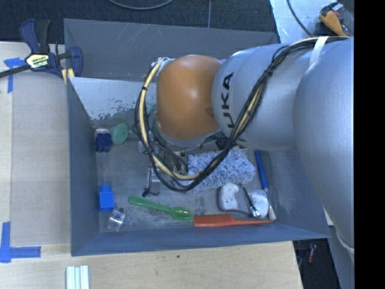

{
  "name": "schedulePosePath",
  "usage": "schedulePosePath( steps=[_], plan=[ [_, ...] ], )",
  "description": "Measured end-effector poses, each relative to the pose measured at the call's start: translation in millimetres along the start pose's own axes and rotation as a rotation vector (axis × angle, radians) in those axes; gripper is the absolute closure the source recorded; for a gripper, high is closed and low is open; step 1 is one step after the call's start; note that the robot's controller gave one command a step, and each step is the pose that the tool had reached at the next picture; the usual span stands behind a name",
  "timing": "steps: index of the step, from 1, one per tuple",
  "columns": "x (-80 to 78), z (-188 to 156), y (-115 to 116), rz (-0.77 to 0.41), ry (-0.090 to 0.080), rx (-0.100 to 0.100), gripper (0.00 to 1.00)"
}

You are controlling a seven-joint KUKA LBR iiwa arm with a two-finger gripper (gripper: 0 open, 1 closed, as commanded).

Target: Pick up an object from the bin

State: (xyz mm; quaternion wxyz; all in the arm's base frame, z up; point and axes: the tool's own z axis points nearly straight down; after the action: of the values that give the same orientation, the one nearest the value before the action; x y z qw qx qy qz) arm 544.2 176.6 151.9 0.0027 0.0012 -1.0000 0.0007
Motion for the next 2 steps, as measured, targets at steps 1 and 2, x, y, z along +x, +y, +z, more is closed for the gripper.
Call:
schedulePosePath(
  steps=[1, 2],
  plan=[
    [-2.1, -4.8, -0.6, 0.004, -0.008, -0.003, 0.0],
    [47.1, 83.0, -30.8, 0.022, -0.005, -0.002, 0.0]
  ],
)
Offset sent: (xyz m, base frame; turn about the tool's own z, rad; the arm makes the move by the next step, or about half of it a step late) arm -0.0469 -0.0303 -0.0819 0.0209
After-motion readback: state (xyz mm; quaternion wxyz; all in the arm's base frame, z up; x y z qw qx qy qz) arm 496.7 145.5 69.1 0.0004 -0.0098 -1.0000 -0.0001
